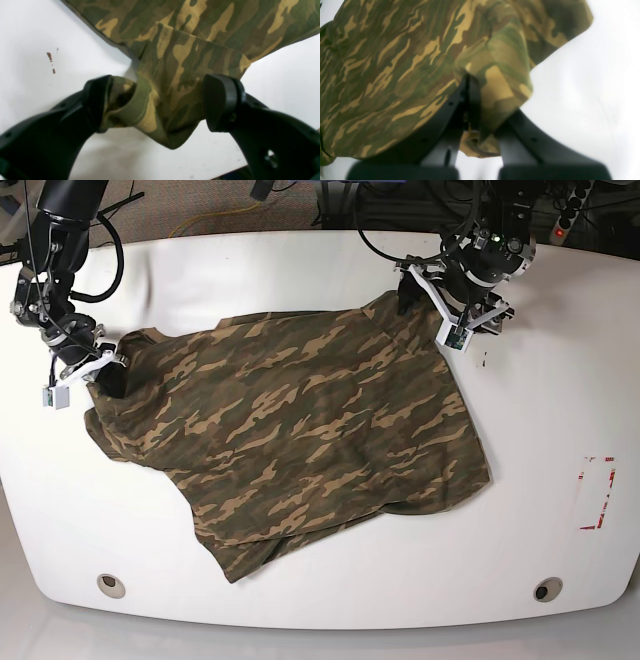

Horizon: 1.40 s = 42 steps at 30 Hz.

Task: Fold the T-shirt properly
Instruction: 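Release and regrasp the shirt's hem edge with the left gripper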

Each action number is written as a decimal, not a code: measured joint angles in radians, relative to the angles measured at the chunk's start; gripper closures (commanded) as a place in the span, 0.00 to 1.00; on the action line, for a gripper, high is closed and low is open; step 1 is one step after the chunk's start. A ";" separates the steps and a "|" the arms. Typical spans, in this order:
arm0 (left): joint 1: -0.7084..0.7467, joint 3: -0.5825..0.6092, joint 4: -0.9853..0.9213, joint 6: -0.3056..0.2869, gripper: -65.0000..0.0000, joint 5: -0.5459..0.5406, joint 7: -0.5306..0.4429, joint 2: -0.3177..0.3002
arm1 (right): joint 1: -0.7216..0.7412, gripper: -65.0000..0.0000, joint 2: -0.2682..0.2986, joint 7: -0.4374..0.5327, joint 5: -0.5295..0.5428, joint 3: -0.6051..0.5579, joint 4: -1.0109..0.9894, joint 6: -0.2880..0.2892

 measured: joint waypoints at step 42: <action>-0.779 -0.230 -0.898 0.004 0.22 -0.233 -0.092 -0.119 | 0.020 1.00 -0.027 -0.001 0.000 0.002 0.000 -0.004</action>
